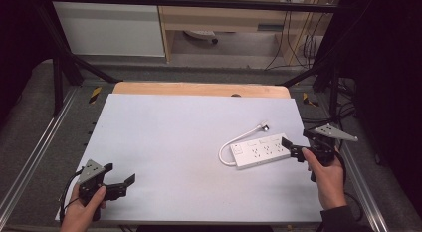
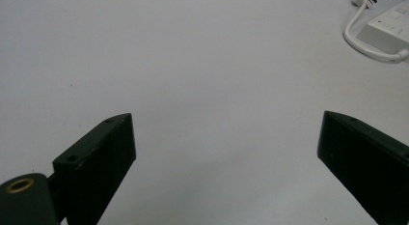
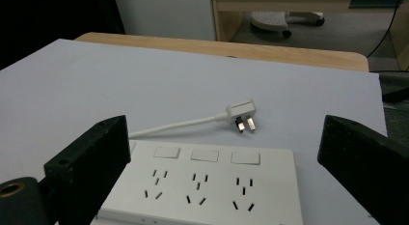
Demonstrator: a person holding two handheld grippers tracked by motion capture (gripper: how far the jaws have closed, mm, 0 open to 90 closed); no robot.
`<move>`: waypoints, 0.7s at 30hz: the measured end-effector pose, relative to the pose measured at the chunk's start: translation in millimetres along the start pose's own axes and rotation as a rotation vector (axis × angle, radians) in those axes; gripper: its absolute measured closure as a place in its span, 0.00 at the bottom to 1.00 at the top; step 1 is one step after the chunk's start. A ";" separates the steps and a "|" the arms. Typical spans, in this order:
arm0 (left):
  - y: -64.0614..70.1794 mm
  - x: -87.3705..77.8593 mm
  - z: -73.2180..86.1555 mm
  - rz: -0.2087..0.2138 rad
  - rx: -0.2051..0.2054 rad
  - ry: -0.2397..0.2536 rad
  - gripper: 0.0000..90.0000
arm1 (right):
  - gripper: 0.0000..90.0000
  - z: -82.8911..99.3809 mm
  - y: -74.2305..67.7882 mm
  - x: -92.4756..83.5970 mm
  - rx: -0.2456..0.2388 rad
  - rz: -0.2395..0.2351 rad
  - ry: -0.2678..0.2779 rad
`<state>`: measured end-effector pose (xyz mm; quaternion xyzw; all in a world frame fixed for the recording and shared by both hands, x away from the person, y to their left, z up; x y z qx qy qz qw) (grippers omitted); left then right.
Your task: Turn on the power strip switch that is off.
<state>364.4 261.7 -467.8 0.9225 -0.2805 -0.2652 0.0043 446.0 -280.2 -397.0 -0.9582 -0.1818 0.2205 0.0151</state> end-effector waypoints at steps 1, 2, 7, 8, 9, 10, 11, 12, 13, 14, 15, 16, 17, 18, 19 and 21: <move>-0.1 0.2 -0.1 0.001 0.001 0.001 0.07 | 0.05 -0.6 0.6 0.8 -0.002 0.000 -0.002; -0.2 0.3 0.2 -0.001 0.001 -0.002 0.07 | 0.05 -1.5 1.1 1.7 -0.001 0.002 0.000; 0.0 0.7 0.5 -0.001 0.000 -0.004 0.07 | 0.06 -4.0 2.3 7.6 -0.002 0.000 -0.008; 0.0 0.7 0.5 -0.001 0.000 -0.004 0.07 | 0.06 -4.6 2.0 9.2 -0.002 0.001 -0.010; -0.1 0.6 0.6 -0.001 0.000 -0.005 0.07 | 0.06 -5.1 1.7 10.5 -0.004 0.001 -0.011; -0.2 0.7 0.7 -0.001 0.000 -0.005 0.07 | 0.06 -5.6 1.5 11.8 -0.007 0.000 -0.012; -0.4 0.8 0.7 -0.001 0.000 -0.003 0.07 | 0.06 -5.9 1.2 12.7 -0.007 0.000 -0.016; -0.5 0.8 0.7 -0.001 0.000 -0.003 0.07 | 0.06 -6.7 0.8 14.2 -0.011 -0.001 -0.013; -0.5 0.8 0.7 -0.001 0.000 -0.003 0.07 | 0.06 -7.1 0.2 15.2 -0.008 -0.001 -0.017; -0.5 0.8 0.7 -0.001 0.000 -0.003 0.07 | 0.06 -7.5 0.0 16.3 -0.014 -0.001 -0.017; -0.5 0.7 0.7 -0.001 0.000 -0.003 0.07 | 0.06 -7.9 -0.5 17.2 -0.012 -0.002 -0.017; -0.5 0.7 0.7 -0.001 0.001 -0.004 0.07 | 0.06 -8.3 -0.6 18.6 -0.016 -0.002 -0.018; -0.5 0.8 0.7 -0.001 0.001 -0.004 0.07 | 0.07 -8.5 -0.9 19.4 -0.012 0.000 -0.020; -0.5 0.8 0.7 -0.001 0.002 -0.003 0.07 | 0.07 -8.9 -0.8 20.0 -0.016 -0.001 -0.019; -0.5 0.8 0.7 -0.001 0.002 -0.004 0.07 | 0.08 -9.3 -1.1 21.1 -0.017 -0.001 -0.019; -0.8 0.9 1.0 -0.001 0.003 -0.006 0.07 | 0.08 -9.7 -1.4 22.3 -0.016 -0.002 -0.021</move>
Point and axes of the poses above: each handheld gripper's, and its own axes: x roughly forward along the jaws, z roughly out of its underside, y roughly to its right, the point moved 8 cm from there along x, roughly forward along the jaws, and after that the axes turned 5 degrees about z, right-handed, at the moved point
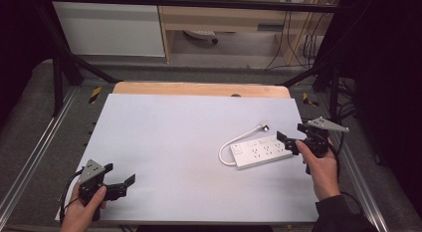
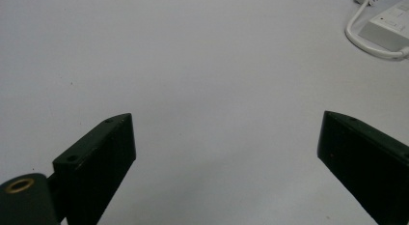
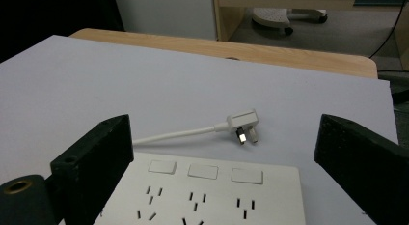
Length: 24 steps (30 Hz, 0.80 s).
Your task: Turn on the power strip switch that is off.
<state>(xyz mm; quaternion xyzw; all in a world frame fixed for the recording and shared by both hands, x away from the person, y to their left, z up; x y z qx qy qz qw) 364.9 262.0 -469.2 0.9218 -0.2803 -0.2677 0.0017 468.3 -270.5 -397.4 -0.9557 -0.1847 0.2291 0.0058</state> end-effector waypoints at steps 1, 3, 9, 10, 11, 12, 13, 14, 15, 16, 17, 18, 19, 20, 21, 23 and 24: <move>0.0 0.0 0.1 0.000 -0.001 0.000 0.07 | 0.08 -0.4 0.0 0.7 0.000 -0.001 0.002; 0.1 -0.1 0.1 0.001 0.000 0.000 0.07 | 0.07 -0.6 -0.2 1.7 -0.001 -0.001 0.001; 0.1 0.1 0.3 0.001 0.001 -0.001 0.07 | 0.05 -0.7 -0.3 4.1 0.000 0.000 -0.005; 0.0 0.1 0.3 0.001 0.002 -0.002 0.07 | 0.04 -0.9 0.1 4.6 0.002 0.003 -0.004; -0.1 0.1 0.3 0.000 0.000 -0.002 0.07 | 0.04 -1.0 0.4 4.9 0.002 0.005 -0.003; -0.1 0.1 0.4 0.000 0.000 -0.002 0.07 | 0.04 -1.2 0.8 5.5 0.005 0.007 -0.004; -0.2 0.1 0.6 0.000 0.000 -0.004 0.07 | 0.03 -1.3 1.6 6.0 0.003 0.009 -0.005; -0.2 0.2 0.6 0.001 0.001 -0.005 0.07 | 0.04 -1.7 2.0 6.6 0.006 0.011 -0.004; -0.1 0.3 0.7 0.001 0.001 -0.005 0.07 | 0.04 -1.9 2.3 7.3 0.007 0.010 -0.006; 0.1 0.4 0.7 0.002 0.000 -0.005 0.07 | 0.04 -2.0 2.4 8.2 0.009 0.011 -0.008; 0.2 0.4 0.8 0.001 -0.001 -0.005 0.07 | 0.04 -2.4 2.7 9.3 0.006 0.012 -0.008; 0.2 0.5 0.9 0.002 0.000 -0.005 0.07 | 0.04 -2.6 2.8 10.2 0.004 0.013 -0.012; 0.0 0.5 0.9 0.000 0.000 -0.005 0.07 | 0.04 -3.0 2.8 11.4 0.005 0.013 -0.014; -0.1 0.6 0.9 -0.001 0.000 -0.004 0.07 | 0.04 -3.3 2.7 12.3 0.005 0.014 -0.015; -0.1 0.5 1.0 0.000 0.000 -0.005 0.07 | 0.03 -3.8 2.5 13.8 0.003 0.017 -0.017; -0.2 0.4 1.0 0.000 0.001 -0.005 0.07 | 0.03 -4.4 2.5 16.3 -0.001 0.030 -0.017; -0.3 0.6 0.9 -0.001 0.000 -0.004 0.07 | 0.03 -4.5 3.0 17.8 -0.007 0.037 -0.018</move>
Point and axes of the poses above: each handheld gripper's, and its own axes: x roughly forward along the jaws, z roughly out of its underside, y roughly to its right, the point moved 8 cm from there along x, roughly forward along the jaws, and after that the axes turned 5 degrees about z, right-handed, at the moved point
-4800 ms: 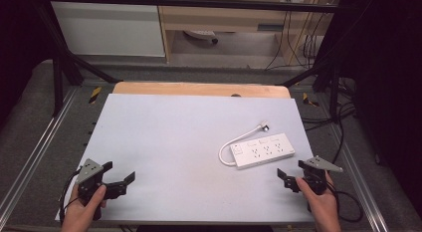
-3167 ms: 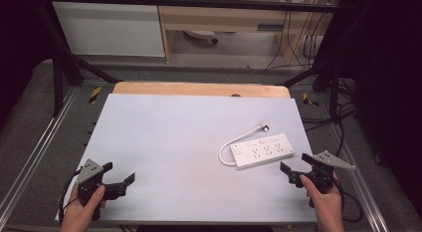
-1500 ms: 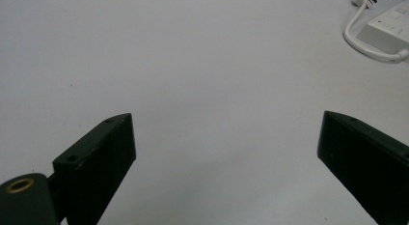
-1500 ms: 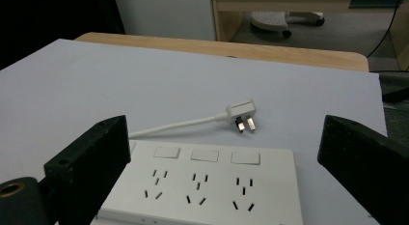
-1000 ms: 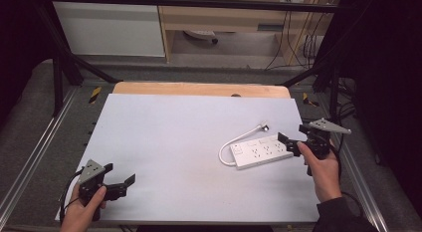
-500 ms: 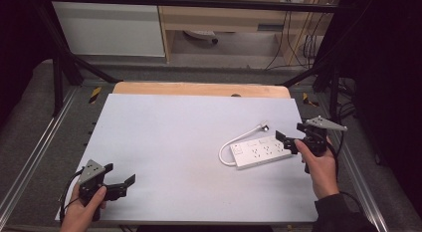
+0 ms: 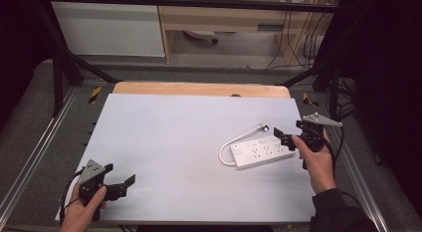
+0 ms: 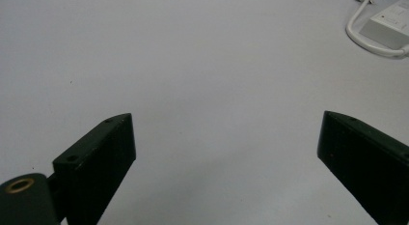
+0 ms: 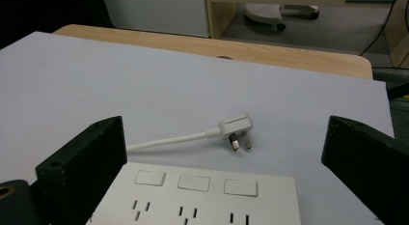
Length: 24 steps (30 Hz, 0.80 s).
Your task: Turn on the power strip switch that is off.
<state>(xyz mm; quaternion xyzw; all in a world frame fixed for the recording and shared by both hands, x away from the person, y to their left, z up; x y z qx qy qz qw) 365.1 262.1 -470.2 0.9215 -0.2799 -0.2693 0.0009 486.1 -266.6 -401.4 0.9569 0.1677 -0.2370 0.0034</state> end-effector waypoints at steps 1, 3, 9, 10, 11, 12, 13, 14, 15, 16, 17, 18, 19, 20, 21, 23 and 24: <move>0.0 0.1 0.1 0.000 -0.001 -0.001 0.07 | 0.03 0.0 0.1 1.2 0.000 0.003 -0.003; -0.1 0.1 0.1 0.000 -0.001 0.000 0.07 | 0.02 0.6 1.3 4.0 0.004 0.013 -0.013; -0.1 0.2 0.2 0.001 0.000 -0.001 0.07 | 0.03 1.7 5.1 11.3 0.019 0.023 -0.027; -0.1 0.2 0.2 0.001 0.000 -0.001 0.07 | 0.03 2.1 5.6 12.3 0.021 0.021 -0.030; -0.2 0.2 0.2 0.001 -0.001 -0.001 0.07 | 0.03 2.4 6.2 13.1 0.023 0.021 -0.035; -0.2 0.3 0.3 0.001 -0.001 -0.001 0.07 | 0.03 2.6 6.6 14.2 0.026 0.023 -0.037; -0.2 0.3 0.3 0.001 0.000 -0.001 0.07 | 0.03 2.9 6.7 15.0 0.027 0.022 -0.040; -0.2 0.3 0.3 0.001 0.000 -0.001 0.07 | 0.03 3.4 7.1 15.9 0.024 0.022 -0.043; -0.3 0.2 0.3 0.001 0.000 -0.001 0.07 | 0.04 3.7 7.3 16.6 0.028 0.023 -0.047; -0.4 0.1 0.2 0.001 0.000 0.000 0.07 | 0.04 4.1 7.7 17.4 0.028 0.022 -0.049; -0.4 0.1 0.2 0.001 0.000 0.000 0.07 | 0.04 4.5 8.1 18.3 0.029 0.021 -0.051; -0.6 0.0 0.2 0.000 0.000 0.000 0.07 | 0.05 5.0 8.7 19.0 0.029 0.022 -0.054; -0.6 -0.1 0.2 0.001 0.000 -0.001 0.07 | 0.05 5.4 9.2 19.8 0.029 0.023 -0.057; -0.6 0.0 0.2 0.001 0.000 0.000 0.07 | 0.05 6.1 9.4 20.7 0.029 0.021 -0.061; -0.6 -0.1 0.3 0.001 0.000 -0.001 0.07 | 0.06 6.7 10.0 21.4 0.030 0.023 -0.064; -0.6 0.0 0.3 0.001 0.000 -0.001 0.07 | 0.06 7.3 10.4 22.9 0.030 0.023 -0.067; -0.7 -0.1 0.4 0.001 0.000 -0.002 0.07 | 0.06 7.5 10.4 23.4 0.029 0.023 -0.068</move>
Point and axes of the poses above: each handheld gripper's, and its own axes: x roughly forward along the jaws, z roughly out of its underside, y roughly to its right, the point moved 8 cm from there along x, roughly forward along the jaws, and after that the axes turned 5 degrees about z, right-handed, at the moved point
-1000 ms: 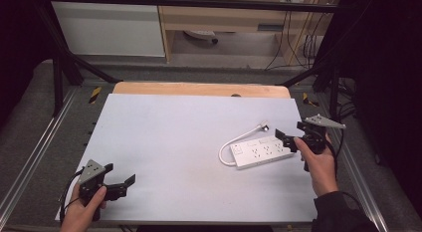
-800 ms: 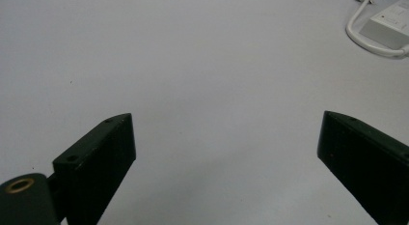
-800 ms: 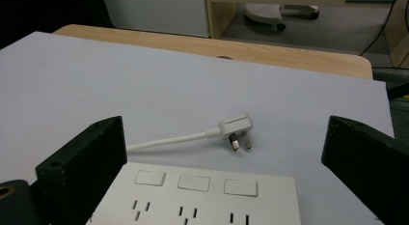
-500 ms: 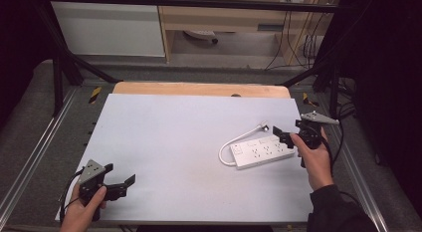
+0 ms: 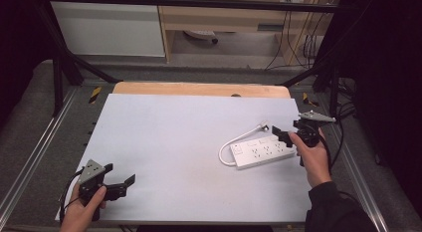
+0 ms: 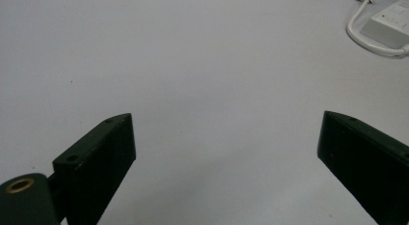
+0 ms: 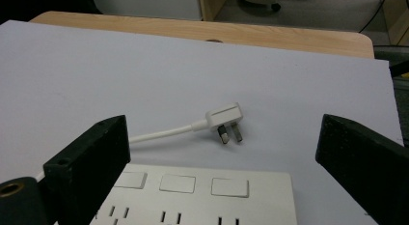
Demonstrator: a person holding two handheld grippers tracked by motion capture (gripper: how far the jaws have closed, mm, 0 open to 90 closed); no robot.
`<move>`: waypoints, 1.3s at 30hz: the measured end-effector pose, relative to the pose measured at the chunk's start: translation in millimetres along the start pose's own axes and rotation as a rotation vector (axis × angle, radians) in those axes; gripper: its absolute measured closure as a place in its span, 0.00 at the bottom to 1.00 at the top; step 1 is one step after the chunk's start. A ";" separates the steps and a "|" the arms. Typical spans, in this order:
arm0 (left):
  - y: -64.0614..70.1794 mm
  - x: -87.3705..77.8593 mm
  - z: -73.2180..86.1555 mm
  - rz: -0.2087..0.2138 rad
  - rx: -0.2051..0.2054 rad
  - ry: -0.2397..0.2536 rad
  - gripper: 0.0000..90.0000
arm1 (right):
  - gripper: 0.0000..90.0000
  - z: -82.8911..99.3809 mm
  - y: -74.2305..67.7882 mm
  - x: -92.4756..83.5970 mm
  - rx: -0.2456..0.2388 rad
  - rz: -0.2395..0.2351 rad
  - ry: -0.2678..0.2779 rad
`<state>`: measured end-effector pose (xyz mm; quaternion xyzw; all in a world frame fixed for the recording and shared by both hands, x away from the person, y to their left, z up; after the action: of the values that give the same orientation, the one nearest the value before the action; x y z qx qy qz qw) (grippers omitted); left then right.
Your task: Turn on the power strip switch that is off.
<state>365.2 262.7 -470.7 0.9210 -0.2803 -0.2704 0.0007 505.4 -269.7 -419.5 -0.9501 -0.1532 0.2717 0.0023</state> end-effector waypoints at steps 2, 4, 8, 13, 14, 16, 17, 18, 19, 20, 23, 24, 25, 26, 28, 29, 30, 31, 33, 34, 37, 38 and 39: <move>-0.1 0.0 0.1 0.000 0.000 -0.001 0.07 | 0.07 0.5 -0.3 1.0 0.001 0.000 -0.004; -0.2 -0.1 0.1 -0.001 -0.001 0.000 0.07 | 0.07 0.8 -0.2 2.1 0.002 0.000 -0.006; -0.2 -0.1 0.1 -0.001 0.000 0.000 0.07 | 0.09 1.6 -0.7 4.3 0.007 -0.008 -0.011; -0.3 0.0 0.2 -0.001 0.000 -0.001 0.07 | 0.09 3.3 -1.6 7.5 0.004 -0.010 -0.022; -0.3 0.1 0.2 0.000 -0.001 -0.001 0.07 | 0.09 3.6 -1.6 8.2 0.004 -0.009 -0.024; -0.3 0.0 0.3 0.000 0.000 -0.001 0.07 | 0.09 3.9 -1.6 9.5 0.006 -0.007 -0.025; -0.3 0.0 0.3 0.000 0.000 -0.001 0.07 | 0.09 4.2 -2.0 9.9 0.008 -0.009 -0.028; -0.3 0.0 0.3 -0.001 0.000 -0.001 0.07 | 0.09 4.5 -2.0 10.9 0.008 -0.007 -0.029; -0.3 0.1 0.3 0.000 0.000 -0.001 0.07 | 0.09 4.9 -2.2 11.6 0.007 -0.007 -0.031; -0.3 0.1 0.3 0.000 0.000 -0.001 0.07 | 0.09 5.1 -2.7 12.2 0.009 -0.008 -0.033; -0.3 0.1 0.3 0.000 0.000 -0.001 0.07 | 0.09 6.0 -3.8 14.3 0.004 -0.010 -0.037; -0.3 0.1 0.3 0.001 0.000 -0.001 0.07 | 0.08 6.4 -4.2 15.1 0.004 -0.010 -0.038; -0.3 0.1 0.3 0.000 0.001 -0.002 0.07 | 0.08 6.6 -4.8 15.8 0.006 -0.012 -0.040; -0.2 0.2 0.3 0.001 0.002 -0.002 0.07 | 0.08 6.4 -5.2 16.9 0.006 -0.013 -0.038; -0.1 0.2 0.4 0.000 0.002 -0.003 0.07 | 0.08 6.5 -7.1 18.8 0.012 -0.015 -0.038; 0.0 0.2 0.5 0.001 0.001 -0.002 0.07 | 0.08 7.0 -7.7 20.3 0.009 -0.017 -0.039; -0.1 0.2 0.5 0.001 0.001 -0.003 0.07 | 0.08 7.7 -7.8 21.8 0.003 -0.015 -0.042; -0.3 0.1 0.5 0.001 0.003 -0.003 0.07 | 0.09 8.5 -8.3 23.1 0.006 -0.013 -0.047; -0.4 0.2 0.6 0.000 0.002 -0.003 0.07 | 0.11 9.4 -8.6 25.8 0.008 -0.013 -0.050; -0.4 0.2 0.7 0.002 0.003 -0.003 0.07 | 0.12 9.9 -8.8 27.0 0.009 -0.014 -0.051; -0.4 0.2 0.8 0.002 0.002 -0.003 0.07 | 0.17 11.9 -9.0 30.2 0.017 -0.014 -0.060; -0.4 0.3 0.9 0.003 0.002 -0.003 0.07 | 0.17 12.7 -8.8 31.1 0.014 -0.019 -0.063; -0.5 0.3 0.9 0.003 0.002 -0.004 0.07 | 0.18 13.4 -8.8 31.9 0.017 -0.021 -0.066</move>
<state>365.2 263.1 -471.7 0.9201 -0.2822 -0.2717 -0.0002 521.7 -253.1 -446.7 -0.9388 -0.1610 0.3043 0.0082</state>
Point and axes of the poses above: each handheld gripper's, and its own axes: x roughly forward along the jaws, z roughly out of its underside, y roughly to its right, the point moved 8 cm from there along x, roughly forward along the jaws, and after that the axes turned 5 degrees about z, right-handed, at the moved point
